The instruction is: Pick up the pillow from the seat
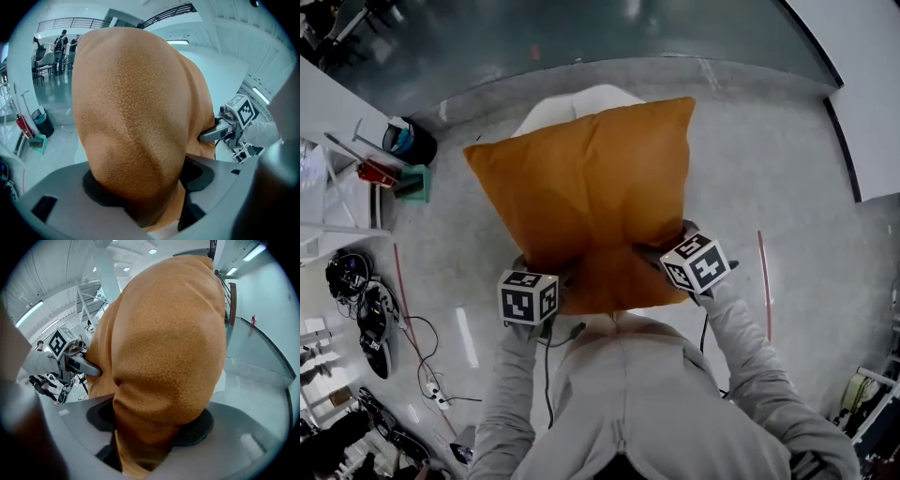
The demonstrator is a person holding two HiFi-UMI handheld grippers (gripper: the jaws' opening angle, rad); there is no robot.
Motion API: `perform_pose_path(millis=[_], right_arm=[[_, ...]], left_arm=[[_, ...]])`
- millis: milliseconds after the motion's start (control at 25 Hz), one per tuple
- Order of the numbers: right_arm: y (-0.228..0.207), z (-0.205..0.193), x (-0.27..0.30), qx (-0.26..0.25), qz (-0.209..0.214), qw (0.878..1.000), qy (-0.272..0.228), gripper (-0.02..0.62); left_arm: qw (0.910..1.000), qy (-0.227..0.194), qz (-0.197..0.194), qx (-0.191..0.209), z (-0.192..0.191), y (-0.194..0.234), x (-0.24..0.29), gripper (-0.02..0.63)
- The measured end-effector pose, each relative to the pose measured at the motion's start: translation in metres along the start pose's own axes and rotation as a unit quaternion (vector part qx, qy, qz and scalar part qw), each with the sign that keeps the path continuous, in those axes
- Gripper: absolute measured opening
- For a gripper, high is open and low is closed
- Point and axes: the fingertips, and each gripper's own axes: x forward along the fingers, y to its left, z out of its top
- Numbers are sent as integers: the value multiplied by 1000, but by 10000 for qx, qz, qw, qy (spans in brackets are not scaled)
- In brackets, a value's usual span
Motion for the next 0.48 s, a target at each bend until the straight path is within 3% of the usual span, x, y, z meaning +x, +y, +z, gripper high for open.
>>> perform_pose_path(millis=[480], right_arm=[[21,5,-30,-270,-19,9995,-181,282]], left_arm=[[9997,-231,43,44,-2,-19,-32,336]])
